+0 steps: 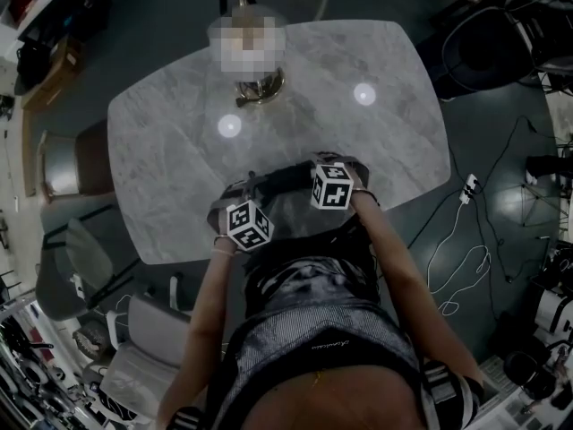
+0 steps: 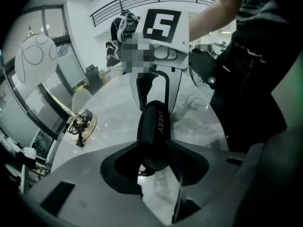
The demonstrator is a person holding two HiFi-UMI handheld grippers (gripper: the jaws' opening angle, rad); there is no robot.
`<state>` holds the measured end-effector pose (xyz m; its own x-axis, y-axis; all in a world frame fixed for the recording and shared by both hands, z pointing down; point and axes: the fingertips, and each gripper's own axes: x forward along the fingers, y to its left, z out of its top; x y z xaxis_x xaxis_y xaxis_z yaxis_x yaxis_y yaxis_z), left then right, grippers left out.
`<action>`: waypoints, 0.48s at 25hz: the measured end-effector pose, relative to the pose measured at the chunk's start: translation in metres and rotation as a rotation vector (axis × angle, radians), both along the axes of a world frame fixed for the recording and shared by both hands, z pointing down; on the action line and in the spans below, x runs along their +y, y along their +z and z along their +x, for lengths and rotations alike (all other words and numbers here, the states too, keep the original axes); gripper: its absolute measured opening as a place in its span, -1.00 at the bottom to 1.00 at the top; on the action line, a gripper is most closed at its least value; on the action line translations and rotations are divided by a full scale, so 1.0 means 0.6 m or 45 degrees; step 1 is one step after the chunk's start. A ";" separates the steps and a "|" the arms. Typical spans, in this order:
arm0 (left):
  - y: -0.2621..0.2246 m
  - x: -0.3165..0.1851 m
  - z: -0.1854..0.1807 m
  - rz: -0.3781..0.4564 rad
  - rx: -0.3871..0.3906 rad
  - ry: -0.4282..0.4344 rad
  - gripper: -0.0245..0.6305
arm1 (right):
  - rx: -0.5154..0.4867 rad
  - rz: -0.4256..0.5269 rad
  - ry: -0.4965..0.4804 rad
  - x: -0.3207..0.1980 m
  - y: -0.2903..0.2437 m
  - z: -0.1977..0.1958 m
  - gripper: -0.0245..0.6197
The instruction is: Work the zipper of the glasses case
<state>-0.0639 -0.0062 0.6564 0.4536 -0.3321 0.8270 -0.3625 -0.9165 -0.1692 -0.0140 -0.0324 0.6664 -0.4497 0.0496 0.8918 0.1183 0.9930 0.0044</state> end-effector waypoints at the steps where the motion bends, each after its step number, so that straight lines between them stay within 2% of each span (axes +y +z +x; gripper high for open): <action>1: 0.002 -0.001 -0.001 0.003 -0.013 0.000 -0.47 | 0.002 -0.010 0.010 0.000 0.000 -0.001 -0.05; 9: 0.008 -0.015 -0.003 -0.101 -0.004 -0.014 -0.47 | 0.029 -0.058 0.084 -0.010 0.010 -0.009 0.00; 12: 0.011 -0.019 -0.005 -0.158 0.040 -0.024 -0.47 | 0.025 -0.076 0.101 -0.012 0.014 -0.012 0.03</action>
<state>-0.0670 -0.0175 0.6628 0.4745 -0.2370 0.8477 -0.3833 -0.9226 -0.0434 -0.0211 -0.0397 0.6749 -0.4368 0.0679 0.8970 0.0392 0.9976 -0.0565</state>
